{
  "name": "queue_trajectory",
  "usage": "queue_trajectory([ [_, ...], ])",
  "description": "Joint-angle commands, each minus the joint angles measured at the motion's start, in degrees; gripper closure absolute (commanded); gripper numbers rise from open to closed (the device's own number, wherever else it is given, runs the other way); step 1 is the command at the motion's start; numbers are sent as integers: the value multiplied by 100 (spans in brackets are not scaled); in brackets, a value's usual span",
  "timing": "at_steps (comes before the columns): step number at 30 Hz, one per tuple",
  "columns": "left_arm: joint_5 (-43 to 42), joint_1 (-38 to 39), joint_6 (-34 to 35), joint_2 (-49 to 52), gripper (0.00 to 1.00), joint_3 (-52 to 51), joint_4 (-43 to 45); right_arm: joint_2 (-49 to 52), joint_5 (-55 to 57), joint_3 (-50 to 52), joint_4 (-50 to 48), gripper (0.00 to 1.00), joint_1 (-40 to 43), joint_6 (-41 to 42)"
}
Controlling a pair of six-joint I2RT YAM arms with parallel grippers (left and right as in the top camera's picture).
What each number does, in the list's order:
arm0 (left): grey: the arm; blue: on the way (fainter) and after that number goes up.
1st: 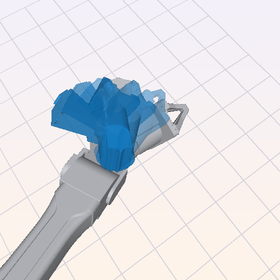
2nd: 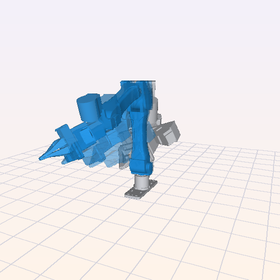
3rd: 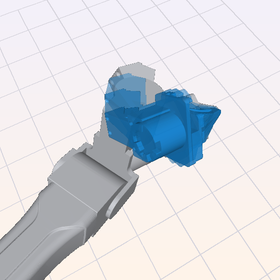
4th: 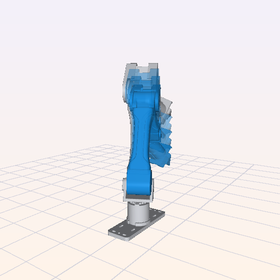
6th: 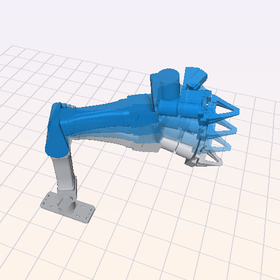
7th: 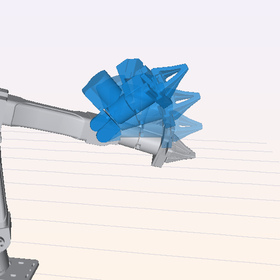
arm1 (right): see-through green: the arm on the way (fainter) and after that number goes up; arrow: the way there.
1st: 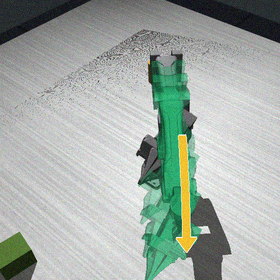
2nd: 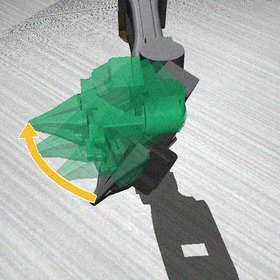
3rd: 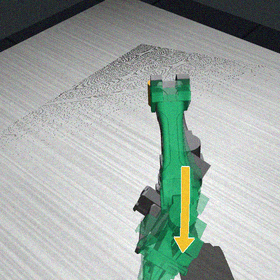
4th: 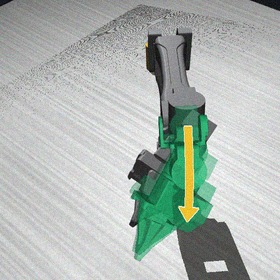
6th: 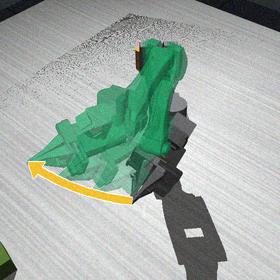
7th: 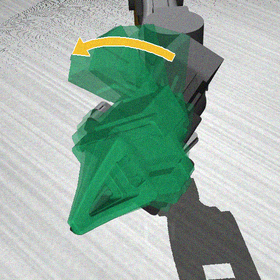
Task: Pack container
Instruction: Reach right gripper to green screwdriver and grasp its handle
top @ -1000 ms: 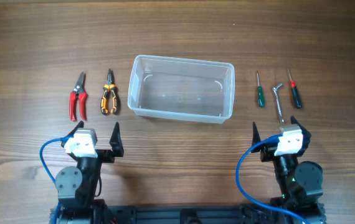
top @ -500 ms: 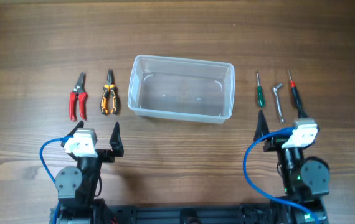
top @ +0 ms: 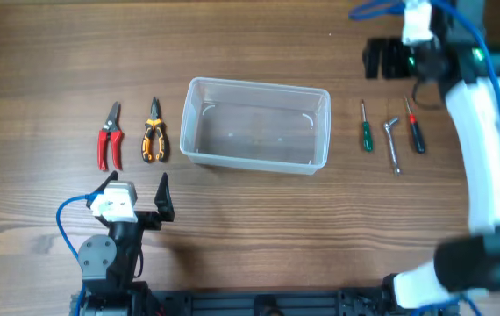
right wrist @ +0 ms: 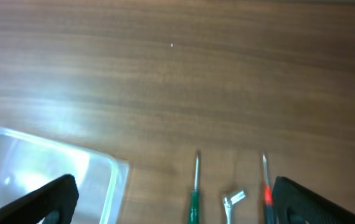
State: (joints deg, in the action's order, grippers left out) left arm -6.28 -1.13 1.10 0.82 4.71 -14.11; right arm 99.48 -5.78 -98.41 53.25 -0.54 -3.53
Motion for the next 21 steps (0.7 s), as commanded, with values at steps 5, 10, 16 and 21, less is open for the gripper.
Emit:
queue_trajectory([
  [5,-9,-4,-90,-44,0,-33,17,905,350,-219,743,0,26,-103],
  [10,-9,-4,-90,-44,0,-33,17,1025,798,-212,898,42,37,-136],
  [16,-9,-4,-90,-44,0,-33,17,1141,796,188,861,49,42,-400],
  [21,-9,-4,-90,-44,0,-33,17,1523,726,765,658,50,42,-400],
])
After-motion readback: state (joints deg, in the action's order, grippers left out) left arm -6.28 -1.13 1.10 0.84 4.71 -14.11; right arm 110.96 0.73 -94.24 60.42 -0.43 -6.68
